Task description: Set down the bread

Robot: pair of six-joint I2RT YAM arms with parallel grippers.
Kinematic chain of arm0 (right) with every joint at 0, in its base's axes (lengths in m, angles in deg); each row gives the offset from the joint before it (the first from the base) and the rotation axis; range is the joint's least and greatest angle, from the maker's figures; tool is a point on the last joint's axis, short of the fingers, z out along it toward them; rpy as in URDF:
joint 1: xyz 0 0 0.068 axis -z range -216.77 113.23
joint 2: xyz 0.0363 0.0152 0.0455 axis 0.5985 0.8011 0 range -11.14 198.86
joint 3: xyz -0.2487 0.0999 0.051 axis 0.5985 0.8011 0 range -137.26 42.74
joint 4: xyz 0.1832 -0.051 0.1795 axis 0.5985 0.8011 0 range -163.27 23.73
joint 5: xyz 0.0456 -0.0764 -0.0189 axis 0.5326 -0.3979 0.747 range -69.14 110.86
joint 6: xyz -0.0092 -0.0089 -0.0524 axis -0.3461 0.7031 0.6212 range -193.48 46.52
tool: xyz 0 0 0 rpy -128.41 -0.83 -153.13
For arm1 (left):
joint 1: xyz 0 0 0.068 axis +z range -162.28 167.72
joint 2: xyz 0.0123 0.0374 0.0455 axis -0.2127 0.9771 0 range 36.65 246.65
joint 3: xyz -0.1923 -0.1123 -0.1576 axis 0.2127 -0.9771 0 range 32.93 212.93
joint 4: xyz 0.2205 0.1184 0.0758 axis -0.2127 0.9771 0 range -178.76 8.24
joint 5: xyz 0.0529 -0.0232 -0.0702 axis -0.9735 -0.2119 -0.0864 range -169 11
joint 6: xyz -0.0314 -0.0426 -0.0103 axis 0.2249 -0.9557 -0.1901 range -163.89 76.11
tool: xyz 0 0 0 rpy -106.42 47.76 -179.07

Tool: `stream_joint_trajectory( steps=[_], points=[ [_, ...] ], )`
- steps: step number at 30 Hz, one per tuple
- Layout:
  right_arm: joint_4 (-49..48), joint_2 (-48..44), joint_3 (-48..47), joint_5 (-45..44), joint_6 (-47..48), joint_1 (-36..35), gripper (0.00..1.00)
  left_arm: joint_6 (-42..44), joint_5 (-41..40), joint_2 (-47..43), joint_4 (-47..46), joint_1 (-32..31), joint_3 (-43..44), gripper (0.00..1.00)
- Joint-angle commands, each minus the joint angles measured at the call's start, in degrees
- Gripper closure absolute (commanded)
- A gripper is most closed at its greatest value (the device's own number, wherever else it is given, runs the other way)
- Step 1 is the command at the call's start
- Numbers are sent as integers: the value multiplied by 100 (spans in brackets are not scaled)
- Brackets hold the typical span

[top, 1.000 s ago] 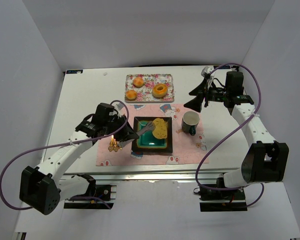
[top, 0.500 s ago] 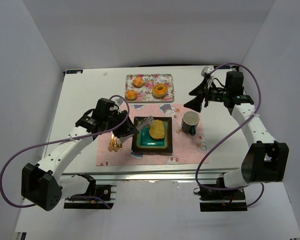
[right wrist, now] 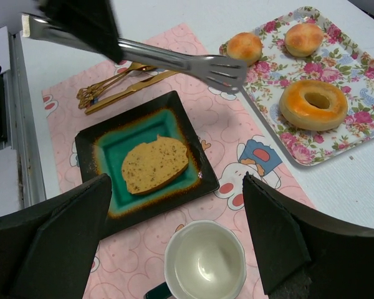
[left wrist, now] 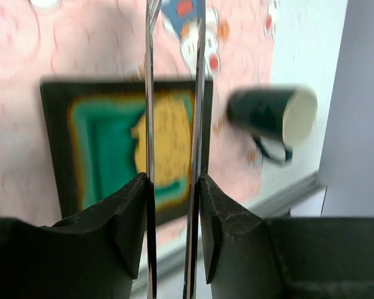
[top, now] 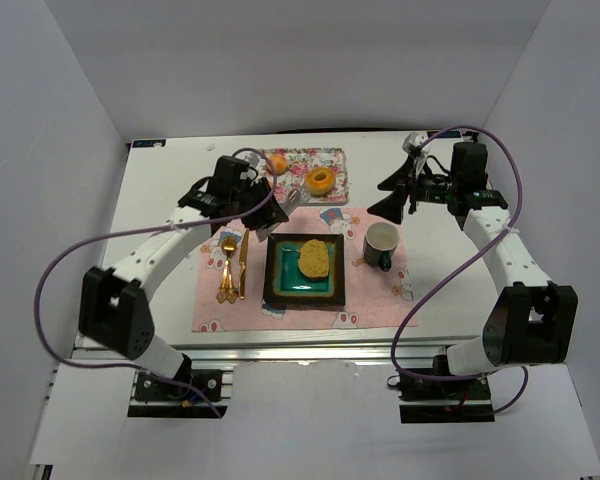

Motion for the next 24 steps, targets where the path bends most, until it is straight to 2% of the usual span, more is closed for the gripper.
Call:
stream_joint_trajectory(
  steps=[1,7,10,15,24],
  points=[
    [-332,-107,-41,178,-127,36,11,-180,-253,747,-940,207,483,53],
    [-456,-186,55,214,-189,36,11,-5,-279,2119,-811,400,1643,52],
    [-500,-256,152,196,-180,36,11,136,-305,2498,-644,436,2092,52],
    [-508,-301,223,170,-145,36,11,154,-147,2658,-687,488,2295,51],
    [-508,-257,223,196,-153,36,11,-4,20,2404,-1021,594,1953,51]
  ],
)
